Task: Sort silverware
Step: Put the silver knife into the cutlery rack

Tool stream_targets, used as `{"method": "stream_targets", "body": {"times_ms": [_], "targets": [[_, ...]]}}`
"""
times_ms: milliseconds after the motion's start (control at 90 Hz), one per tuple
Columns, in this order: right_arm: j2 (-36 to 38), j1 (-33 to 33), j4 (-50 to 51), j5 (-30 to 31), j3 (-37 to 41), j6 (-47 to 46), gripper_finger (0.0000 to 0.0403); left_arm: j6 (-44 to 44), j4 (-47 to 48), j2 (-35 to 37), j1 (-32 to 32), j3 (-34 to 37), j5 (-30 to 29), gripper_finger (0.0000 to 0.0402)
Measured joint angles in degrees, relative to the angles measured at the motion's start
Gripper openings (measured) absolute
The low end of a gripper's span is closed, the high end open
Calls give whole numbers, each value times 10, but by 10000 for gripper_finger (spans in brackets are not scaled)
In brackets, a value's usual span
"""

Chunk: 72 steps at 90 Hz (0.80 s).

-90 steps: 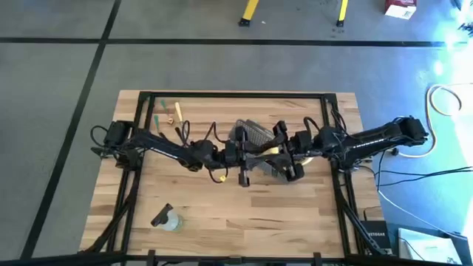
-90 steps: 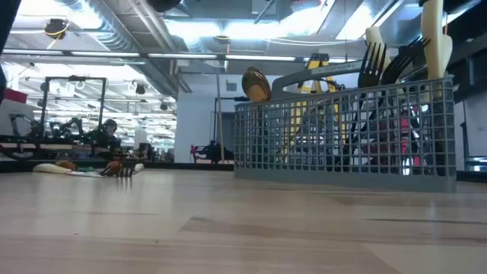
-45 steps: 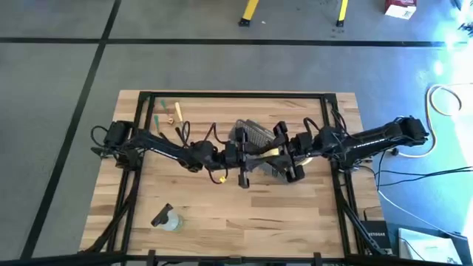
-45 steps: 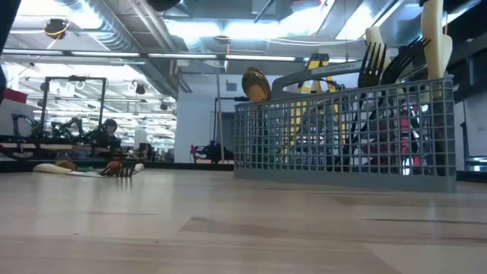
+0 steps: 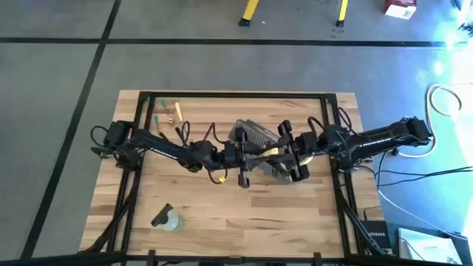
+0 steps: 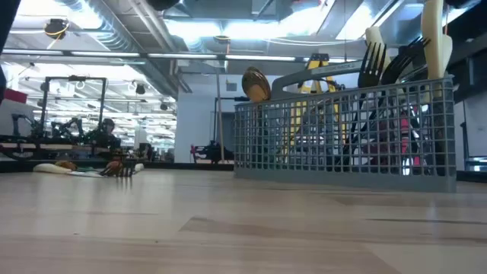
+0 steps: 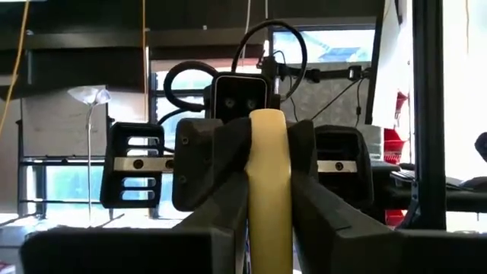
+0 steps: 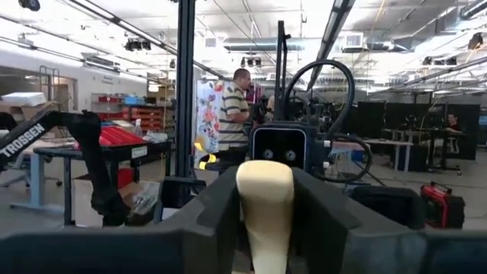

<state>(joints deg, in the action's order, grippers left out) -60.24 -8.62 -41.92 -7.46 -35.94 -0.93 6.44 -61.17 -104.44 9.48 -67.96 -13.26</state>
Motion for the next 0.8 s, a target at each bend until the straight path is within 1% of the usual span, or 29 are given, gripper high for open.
{"method": "stream_targets", "body": {"times_ms": [89,211,556,600,656,800], "targets": [[-2,0,0,0,0,1,88,0,0,0,0,0,-2,56],[-2,1,2,-3,0,14,62,-2,1,0,0,0,-5,56],[-3,1,-1,-7,0,2,62,-10,7,0,0,0,-11,57],[-3,1,0,-7,0,-2,62,-23,12,0,0,0,-29,68],[-3,1,3,-7,1,-4,62,-31,28,1,0,0,-43,92],[12,1,18,-1,2,-4,62,-27,25,2,6,-1,-60,171]]}}
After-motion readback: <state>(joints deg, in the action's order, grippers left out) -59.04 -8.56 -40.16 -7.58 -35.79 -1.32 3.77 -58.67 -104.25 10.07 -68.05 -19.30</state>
